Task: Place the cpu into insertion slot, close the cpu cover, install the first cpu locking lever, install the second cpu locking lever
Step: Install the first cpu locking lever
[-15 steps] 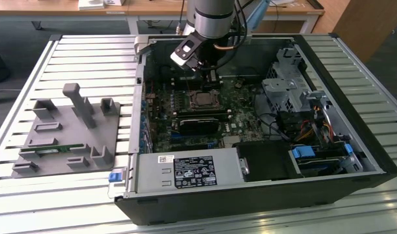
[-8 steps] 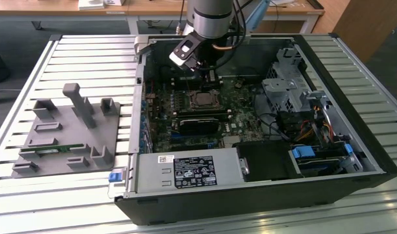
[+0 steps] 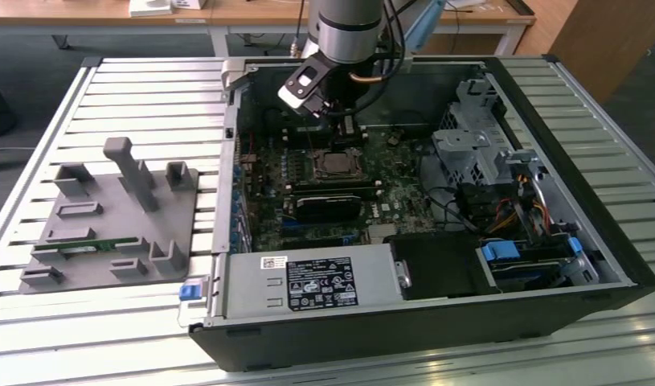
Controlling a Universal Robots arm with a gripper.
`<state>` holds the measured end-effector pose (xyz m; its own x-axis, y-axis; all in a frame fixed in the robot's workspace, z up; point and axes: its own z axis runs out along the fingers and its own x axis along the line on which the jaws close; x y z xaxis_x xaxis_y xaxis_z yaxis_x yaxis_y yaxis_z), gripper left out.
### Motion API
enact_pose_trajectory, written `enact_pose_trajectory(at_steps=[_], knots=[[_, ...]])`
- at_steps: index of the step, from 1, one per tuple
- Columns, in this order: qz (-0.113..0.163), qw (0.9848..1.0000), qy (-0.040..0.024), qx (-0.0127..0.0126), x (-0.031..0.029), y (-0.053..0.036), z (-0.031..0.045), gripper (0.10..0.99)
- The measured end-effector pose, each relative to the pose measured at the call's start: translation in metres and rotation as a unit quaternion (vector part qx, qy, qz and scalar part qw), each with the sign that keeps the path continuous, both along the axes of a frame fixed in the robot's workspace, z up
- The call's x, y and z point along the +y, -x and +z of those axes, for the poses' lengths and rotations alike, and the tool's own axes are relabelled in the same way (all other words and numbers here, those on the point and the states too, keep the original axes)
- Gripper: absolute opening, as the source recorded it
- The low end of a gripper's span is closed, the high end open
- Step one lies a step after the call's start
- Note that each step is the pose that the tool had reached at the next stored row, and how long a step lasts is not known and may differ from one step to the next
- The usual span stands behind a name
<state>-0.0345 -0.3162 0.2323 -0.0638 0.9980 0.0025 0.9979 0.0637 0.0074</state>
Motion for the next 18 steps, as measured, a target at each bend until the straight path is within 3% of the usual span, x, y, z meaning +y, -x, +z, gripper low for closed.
enact_pose_trajectory(at_steps=[8, 12, 18], knots=[[0.0, 1.0, 0.0004, 0.0001, 0.0, 0.0, 0.012, 0.106], [0.0, 1.0, 0.0007, 0.0, 0.0, 0.0, 0.024, 0.106], [0.0, 1.0, 0.0011, 0.0, 0.0, 0.0, 0.0483, 0.106]])
